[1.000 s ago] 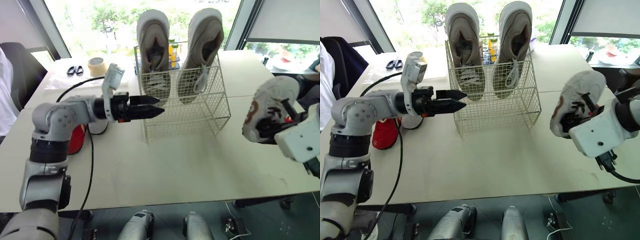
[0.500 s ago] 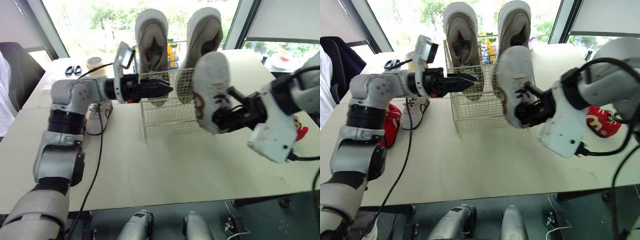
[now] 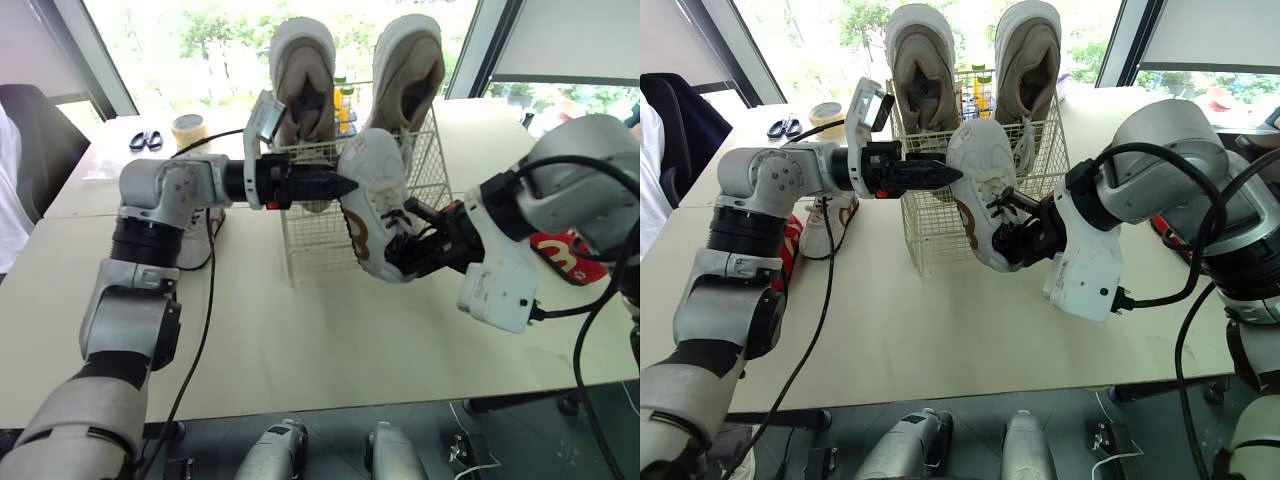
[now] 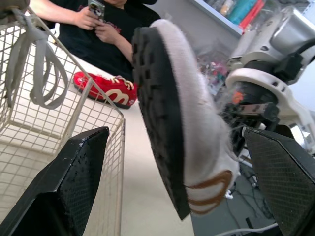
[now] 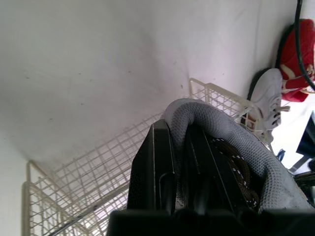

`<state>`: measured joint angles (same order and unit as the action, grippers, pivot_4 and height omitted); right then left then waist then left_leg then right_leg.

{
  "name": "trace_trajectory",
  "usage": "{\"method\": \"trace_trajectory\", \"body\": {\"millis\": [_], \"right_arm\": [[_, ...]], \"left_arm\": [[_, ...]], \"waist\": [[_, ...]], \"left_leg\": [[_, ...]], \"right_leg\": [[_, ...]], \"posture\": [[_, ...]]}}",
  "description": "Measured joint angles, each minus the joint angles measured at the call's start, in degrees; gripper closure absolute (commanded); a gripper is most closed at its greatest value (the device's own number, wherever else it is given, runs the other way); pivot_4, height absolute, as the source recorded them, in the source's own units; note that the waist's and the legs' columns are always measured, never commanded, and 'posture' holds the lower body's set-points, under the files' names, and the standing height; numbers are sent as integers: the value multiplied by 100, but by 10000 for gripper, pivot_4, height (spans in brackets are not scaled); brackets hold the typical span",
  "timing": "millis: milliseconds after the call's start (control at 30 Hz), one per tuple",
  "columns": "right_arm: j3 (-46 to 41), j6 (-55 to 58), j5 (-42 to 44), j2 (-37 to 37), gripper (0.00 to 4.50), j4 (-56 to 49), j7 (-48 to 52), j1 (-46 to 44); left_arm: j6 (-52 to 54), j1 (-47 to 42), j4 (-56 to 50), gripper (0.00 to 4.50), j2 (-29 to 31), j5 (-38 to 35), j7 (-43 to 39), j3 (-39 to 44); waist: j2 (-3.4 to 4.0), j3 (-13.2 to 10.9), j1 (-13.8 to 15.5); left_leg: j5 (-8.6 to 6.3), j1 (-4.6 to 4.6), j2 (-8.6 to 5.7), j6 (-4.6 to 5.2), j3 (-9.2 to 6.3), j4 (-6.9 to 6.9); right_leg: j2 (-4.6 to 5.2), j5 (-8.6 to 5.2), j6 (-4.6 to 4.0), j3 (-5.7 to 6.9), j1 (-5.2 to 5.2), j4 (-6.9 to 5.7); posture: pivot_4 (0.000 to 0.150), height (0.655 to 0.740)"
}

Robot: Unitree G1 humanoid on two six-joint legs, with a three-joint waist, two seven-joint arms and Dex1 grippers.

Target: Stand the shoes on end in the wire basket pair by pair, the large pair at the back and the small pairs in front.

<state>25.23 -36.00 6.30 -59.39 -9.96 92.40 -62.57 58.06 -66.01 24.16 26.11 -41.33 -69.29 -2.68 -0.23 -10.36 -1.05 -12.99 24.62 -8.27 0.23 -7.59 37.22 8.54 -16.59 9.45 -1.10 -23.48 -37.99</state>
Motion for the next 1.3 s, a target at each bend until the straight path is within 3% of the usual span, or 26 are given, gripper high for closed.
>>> {"method": "trace_trajectory", "body": {"millis": [67, 167, 367, 433, 567, 600, 633, 767, 867, 967, 1100, 1200, 1300], "right_arm": [[48, -60, -9, 95, 44545, 4, 0, -33], [58, -88, -43, 201, 45000, 0, 0, -48], [91, -98, -87, 300, 45000, -4, 0, -46], [85, -95, -114, 313, 45000, -5, -11, -31], [-260, 530, -139, 223, 45000, -103, -285, 348], [-397, 837, -97, 179, 37812, -120, -387, 437], [-547, 1206, -31, 138, 35090, -186, -493, 525], [-1365, 2848, 587, -79, 15026, -454, -1026, 915], [-2031, 4812, 1691, -113, 374, -847, -1621, 1030], [-2757, 6386, 2643, 54, 374, -899, -2507, 1035], [-3554, 7662, 3276, 725, 374, -802, -3881, 1559], [-3804, 8258, 3485, 1688, 374, -659, -5172, 1759], [-4064, 8339, 3637, 3251, 374, -534, -6656, 1701]], "left_arm": [[-2, 0, 0, 0, -67, 9, 100, 46], [-2, 0, -12, 7745, -171, 10, 222, 141], [25, 71, -95, 37095, -266, 8, 363, 173], [35, 87, -100, 42491, -270, 8, 415, 188], [196, 237, -251, 42561, -309, -128, 726, 471], [260, 279, -277, 42561, -308, -211, 821, 608], [350, 298, -329, 42561, -317, -308, 990, 758], [616, 597, -822, 42561, -286, -762, 1698, 1632], [648, 786, -1151, 42561, -525, -1141, 2468, 2294], [218, 811, -1541, 42561, -1101, -1450, 3442, 2940], [-868, 895, -2173, 42561, -1965, -1721, 4614, 3537], [-1645, 923, -2358, 42561, -2423, -1689, 5220, 3617], [-2585, 874, -2381, 42561, -2837, -1581, 5525, 3603]], "waist": [[0, 0, 4], [0, 0, 4], [0, 0, -2], [0, 0, -4], [0, 0, 5], [0, 0, 10], [0, 0, 13], [0, 0, 14], [-1, 0, 35], [-10, 3, 75], [-30, 12, 153], [-30, 12, 164], [-38, 13, 137]], "left_leg": [[0, 0, 0, 0, 0, 2], [0, 0, 0, 0, 0, 2], [0, 0, 0, 0, -1, 1], [0, 0, 0, 0, -1, 1], [0, 0, 0, 0, -2, 1], [0, 0, 0, 0, -3, 3], [1, 1, 0, -1, -4, 2], [0, 1, 2, -1, -5, 0], [1, 1, 3, -2, -7, 2], [0, 1, 3, -2, -12, 9], [0, 0, 3, -2, -5, 12], [1, 0, 3, -2, 0, 13], [2, 0, 7, -3, 2, 13]], "right_leg": [[0, 0, 0, 0, 1, 0], [0, 0, 0, 0, 1, -1], [-1, 0, 0, 0, -1, -2], [-1, 0, 0, 0, -1, -3], [0, 0, 0, -1, -2, -4], [0, 0, 0, -1, -2, -6], [0, 0, -1, -1, -2, -5], [0, 0, -2, -4, -2, -4], [2, 0, -3, -3, 2, -2], [4, 1, -4, 2, 14, 6], [6, 3, -5, -1, 15, 6], [6, 4, -6, -4, 11, 0], [2, 4, -6, -7, 9, -2]], "posture": [[1500, 7400], [1500, 7400], [1500, 7400], [1500, 7400], [1500, 7400], [1500, 7400], [1500, 7400], [1500, 7400], [1500, 7400], [1500, 7400], [1500, 7400], [1500, 7400], [1500, 7400]]}}
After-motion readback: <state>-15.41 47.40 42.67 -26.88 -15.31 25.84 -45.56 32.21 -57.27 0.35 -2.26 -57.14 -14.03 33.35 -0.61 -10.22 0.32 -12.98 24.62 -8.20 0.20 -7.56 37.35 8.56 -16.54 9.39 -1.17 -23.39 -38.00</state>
